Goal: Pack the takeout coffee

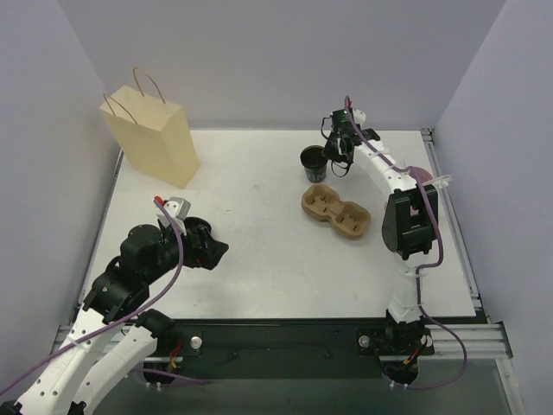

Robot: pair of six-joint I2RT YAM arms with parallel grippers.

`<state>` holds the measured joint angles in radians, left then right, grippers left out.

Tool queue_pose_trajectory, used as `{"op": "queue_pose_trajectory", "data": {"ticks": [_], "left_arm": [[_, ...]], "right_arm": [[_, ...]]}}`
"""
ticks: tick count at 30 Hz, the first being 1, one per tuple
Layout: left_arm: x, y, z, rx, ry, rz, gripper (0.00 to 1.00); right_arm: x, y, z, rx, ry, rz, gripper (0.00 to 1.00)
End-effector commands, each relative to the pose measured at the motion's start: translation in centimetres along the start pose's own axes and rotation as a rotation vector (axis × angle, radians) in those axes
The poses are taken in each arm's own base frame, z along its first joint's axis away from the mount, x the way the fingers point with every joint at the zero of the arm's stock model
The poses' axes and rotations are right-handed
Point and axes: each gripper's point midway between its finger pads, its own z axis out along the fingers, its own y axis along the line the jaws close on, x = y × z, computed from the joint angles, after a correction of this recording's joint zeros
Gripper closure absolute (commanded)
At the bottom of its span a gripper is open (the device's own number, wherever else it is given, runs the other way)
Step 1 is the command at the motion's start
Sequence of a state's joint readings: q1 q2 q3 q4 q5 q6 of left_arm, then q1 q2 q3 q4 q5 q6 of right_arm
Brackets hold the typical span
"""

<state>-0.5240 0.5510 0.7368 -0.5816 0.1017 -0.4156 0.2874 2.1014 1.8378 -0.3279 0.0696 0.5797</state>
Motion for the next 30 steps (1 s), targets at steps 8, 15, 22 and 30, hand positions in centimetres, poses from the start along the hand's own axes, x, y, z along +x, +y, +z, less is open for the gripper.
{"op": "queue_pose_trajectory", "data": {"ticks": [8, 15, 22, 30], "left_arm": [[-1.1, -0.7, 0.0, 0.025, -0.044, -0.003, 0.03], [-1.2, -0.6, 0.0, 0.023, -0.043, -0.005, 0.03], [-1.2, -0.6, 0.0, 0.023, -0.043, -0.005, 0.03], [-1.2, -0.7, 0.1, 0.025, -0.042, -0.004, 0.03]], "right_arm": [[-2.4, 0.1, -2.4, -0.100, -0.081, 0.134, 1.00], [-3.6, 0.7, -3.5, -0.183, -0.105, 0.189, 1.00], [-3.6, 0.8, -3.4, -0.212, -0.096, 0.216, 1.00], [-3.6, 0.0, -3.2, -0.244, -0.097, 0.268, 1.00]]}}
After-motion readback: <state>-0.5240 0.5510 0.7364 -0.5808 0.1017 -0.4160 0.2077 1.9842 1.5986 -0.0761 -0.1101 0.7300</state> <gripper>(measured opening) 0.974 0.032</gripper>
